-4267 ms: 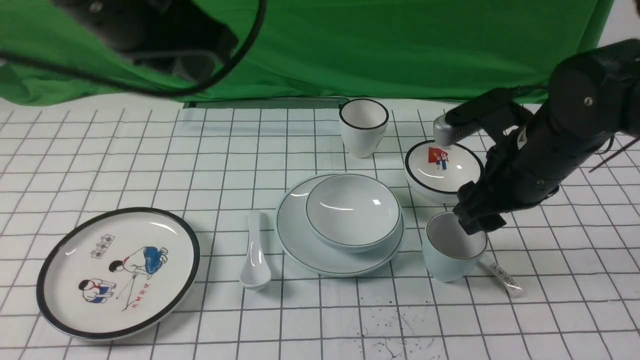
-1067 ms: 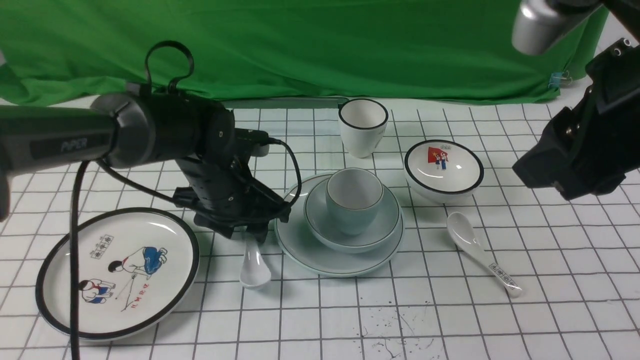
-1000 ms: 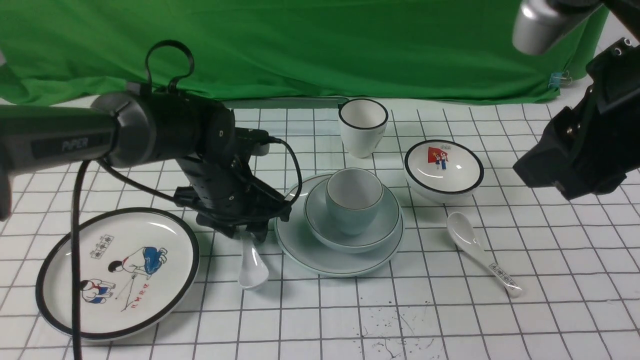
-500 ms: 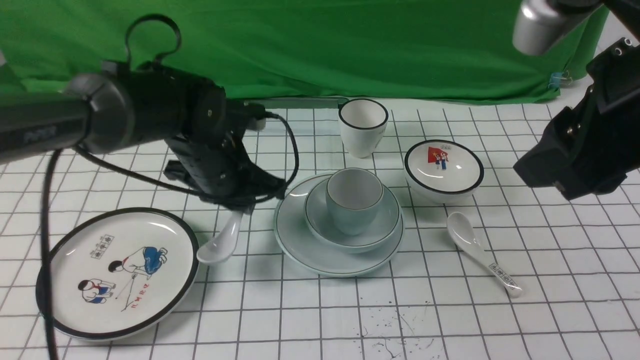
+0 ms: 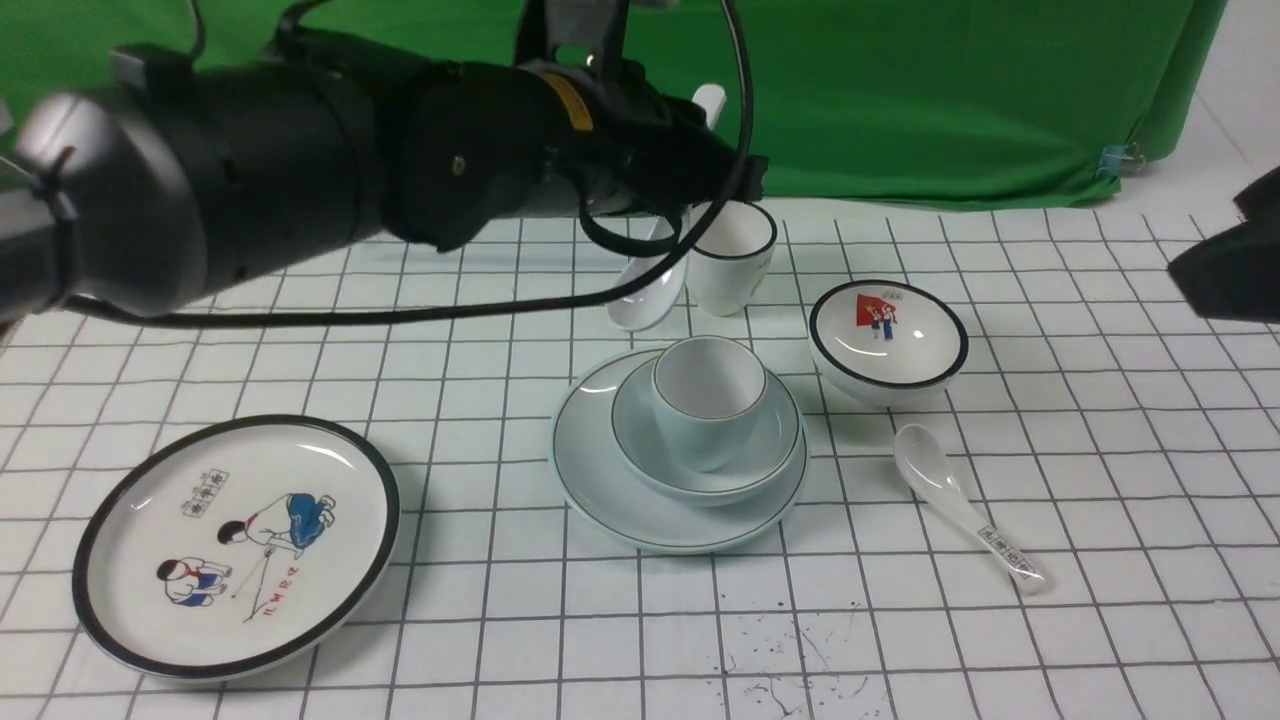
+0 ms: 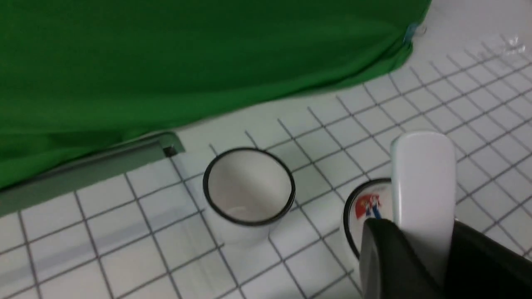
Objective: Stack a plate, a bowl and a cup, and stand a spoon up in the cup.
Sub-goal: Use the left arm to put the blue soup spoon into the blue teacup in the middle
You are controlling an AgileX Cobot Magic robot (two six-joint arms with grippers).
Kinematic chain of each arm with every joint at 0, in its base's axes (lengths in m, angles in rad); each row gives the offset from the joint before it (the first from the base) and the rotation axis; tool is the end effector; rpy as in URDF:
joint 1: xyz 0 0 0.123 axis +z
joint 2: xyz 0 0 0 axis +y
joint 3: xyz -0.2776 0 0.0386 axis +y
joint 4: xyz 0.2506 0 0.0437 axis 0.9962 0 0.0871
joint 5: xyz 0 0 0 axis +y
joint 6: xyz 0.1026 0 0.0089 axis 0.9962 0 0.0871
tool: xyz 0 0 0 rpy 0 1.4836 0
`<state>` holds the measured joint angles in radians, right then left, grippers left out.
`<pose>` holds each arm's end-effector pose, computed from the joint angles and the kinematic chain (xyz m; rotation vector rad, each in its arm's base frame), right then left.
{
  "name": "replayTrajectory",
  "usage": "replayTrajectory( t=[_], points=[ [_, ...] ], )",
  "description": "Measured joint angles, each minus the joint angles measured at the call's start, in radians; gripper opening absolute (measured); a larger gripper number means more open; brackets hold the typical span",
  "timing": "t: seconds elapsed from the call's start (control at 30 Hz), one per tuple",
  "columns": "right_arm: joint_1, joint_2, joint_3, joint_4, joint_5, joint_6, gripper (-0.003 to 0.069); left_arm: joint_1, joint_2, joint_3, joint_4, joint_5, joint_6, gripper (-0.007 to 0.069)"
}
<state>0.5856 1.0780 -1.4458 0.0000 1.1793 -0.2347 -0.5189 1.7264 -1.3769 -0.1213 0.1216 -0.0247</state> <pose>0.1649 0.1094 0.4484 -0.9178 2.1109 0.1810 0.3701 -0.2131 0.3080 0.3777 1.9446 -0.4497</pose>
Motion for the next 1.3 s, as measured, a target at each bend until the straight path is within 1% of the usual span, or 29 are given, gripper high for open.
replayTrajectory(
  t=[0.13,0.47,0.77,1.0,1.07,1.17,1.2,1.23,1.27,1.3],
  points=[
    [0.000,-0.066,0.000,0.000,0.001,0.002,0.0385,0.000,0.070,0.000,-0.025,-0.098,-0.008,0.0076],
    [0.000,-0.121,0.000,0.000,0.032,0.001,0.0385,-0.038,0.174,0.000,-0.029,-0.224,-0.016,0.0076],
    [0.000,-0.121,0.000,-0.009,0.038,-0.050,0.0385,-0.039,0.234,0.000,-0.029,-0.231,-0.018,0.0076],
    [0.000,-0.121,0.000,-0.029,0.038,-0.056,0.0385,-0.039,0.244,0.000,-0.029,-0.197,-0.018,0.0081],
    [0.000,-0.121,0.000,-0.031,0.038,-0.056,0.0385,-0.039,0.244,0.000,-0.029,-0.193,-0.018,0.0100],
    [0.000,-0.121,0.000,-0.031,0.038,-0.056,0.0385,-0.039,0.233,0.000,-0.029,-0.169,-0.018,0.0176],
    [0.000,-0.121,0.000,-0.031,0.038,-0.056,0.0385,-0.039,0.219,0.000,-0.026,-0.152,-0.018,0.0232],
    [0.000,-0.121,0.000,-0.031,0.038,-0.056,0.0385,-0.039,0.217,0.000,-0.026,-0.148,-0.018,0.0240],
    [0.000,-0.121,0.000,-0.031,0.038,-0.056,0.0385,-0.039,0.193,0.000,-0.015,-0.122,-0.018,0.0306],
    [0.000,-0.121,0.000,-0.032,0.038,-0.056,0.0385,-0.039,0.179,0.000,-0.006,-0.105,-0.017,0.0338]
  ],
)
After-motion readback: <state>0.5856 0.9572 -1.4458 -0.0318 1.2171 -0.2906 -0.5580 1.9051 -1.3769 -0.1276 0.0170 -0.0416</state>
